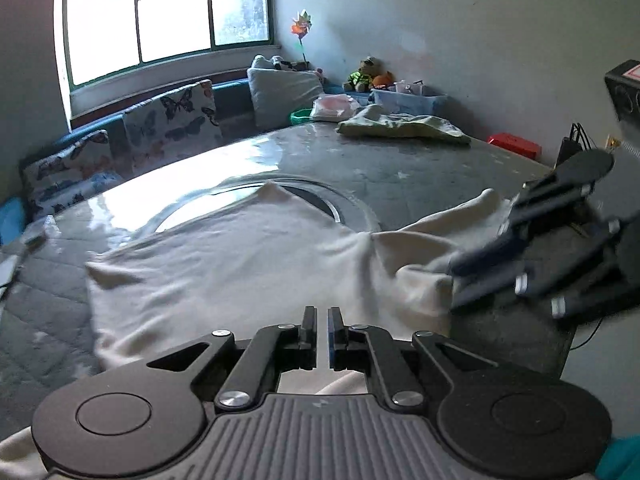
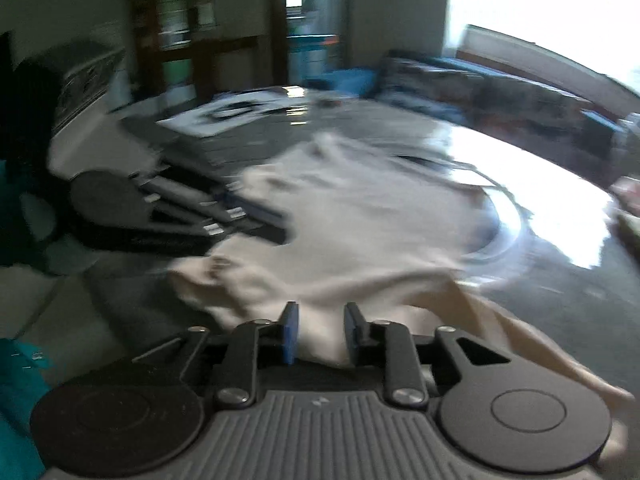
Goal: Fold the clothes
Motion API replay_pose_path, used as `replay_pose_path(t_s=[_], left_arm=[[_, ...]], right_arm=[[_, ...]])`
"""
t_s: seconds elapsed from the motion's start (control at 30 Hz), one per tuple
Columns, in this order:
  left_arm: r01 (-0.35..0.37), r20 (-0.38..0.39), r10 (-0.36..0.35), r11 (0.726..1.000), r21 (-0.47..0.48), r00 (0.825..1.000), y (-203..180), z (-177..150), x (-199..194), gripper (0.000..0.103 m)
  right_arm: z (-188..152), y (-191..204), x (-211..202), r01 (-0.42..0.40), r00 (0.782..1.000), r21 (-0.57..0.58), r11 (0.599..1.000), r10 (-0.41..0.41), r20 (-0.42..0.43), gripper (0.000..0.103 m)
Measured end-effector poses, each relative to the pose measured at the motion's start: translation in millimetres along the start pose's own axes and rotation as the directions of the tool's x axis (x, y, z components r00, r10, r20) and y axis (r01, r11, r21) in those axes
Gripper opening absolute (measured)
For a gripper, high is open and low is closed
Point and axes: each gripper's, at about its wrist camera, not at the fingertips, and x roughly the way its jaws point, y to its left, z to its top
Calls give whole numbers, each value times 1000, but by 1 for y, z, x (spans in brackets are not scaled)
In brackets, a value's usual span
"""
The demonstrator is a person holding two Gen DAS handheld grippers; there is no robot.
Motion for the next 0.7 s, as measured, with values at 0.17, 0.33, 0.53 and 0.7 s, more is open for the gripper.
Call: replay_pose_path(t_s=[0.17, 0.33, 0.53, 0.7], left_arm=[[49, -19, -49, 999, 22, 999, -22, 0, 20, 6], [75, -53, -73, 996, 57, 996, -36, -8, 30, 6], [83, -68, -78, 994, 77, 995, -42, -12, 33, 10], [77, -72, -71, 993, 88, 995, -44, -11, 34, 13]], right_arm=[[-20, -65, -19, 277, 961, 147, 949, -272, -57, 33], [-45, -122, -28, 467, 884, 262, 845, -443, -148, 34], [-64, -158, -25, 524, 852, 327, 787, -475, -222, 36], [-69, -163, -23, 491, 871, 374, 786, -444, -209, 28]])
